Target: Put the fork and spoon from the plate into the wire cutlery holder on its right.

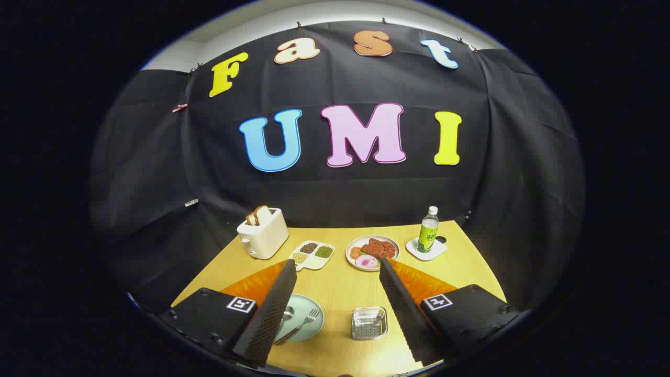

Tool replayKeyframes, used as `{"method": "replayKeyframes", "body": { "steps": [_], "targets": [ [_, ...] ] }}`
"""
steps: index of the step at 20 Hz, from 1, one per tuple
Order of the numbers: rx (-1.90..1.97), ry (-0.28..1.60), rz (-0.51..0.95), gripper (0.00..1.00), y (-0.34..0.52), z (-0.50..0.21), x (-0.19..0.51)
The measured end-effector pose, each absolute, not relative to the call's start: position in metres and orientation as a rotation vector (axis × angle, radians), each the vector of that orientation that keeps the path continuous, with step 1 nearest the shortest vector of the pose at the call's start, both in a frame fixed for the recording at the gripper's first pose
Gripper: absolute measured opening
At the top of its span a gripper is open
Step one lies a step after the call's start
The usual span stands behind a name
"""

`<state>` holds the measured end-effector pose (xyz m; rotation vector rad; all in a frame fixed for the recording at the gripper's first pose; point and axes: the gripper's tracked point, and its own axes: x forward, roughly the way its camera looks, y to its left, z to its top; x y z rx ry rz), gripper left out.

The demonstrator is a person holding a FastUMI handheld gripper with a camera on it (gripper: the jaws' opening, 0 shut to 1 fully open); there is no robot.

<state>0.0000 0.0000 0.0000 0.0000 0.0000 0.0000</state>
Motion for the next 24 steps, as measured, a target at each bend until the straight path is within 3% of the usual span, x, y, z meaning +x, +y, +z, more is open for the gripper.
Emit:
{"method": "replayKeyframes", "body": {
  "steps": [18,24],
  "targets": [
    [0.050,-0.048,-0.156,0.99,0.007,-0.014,-0.006],
    [0.035,0.126,-0.118,1.00,0.037,-0.069,0.023]
  ]
}}
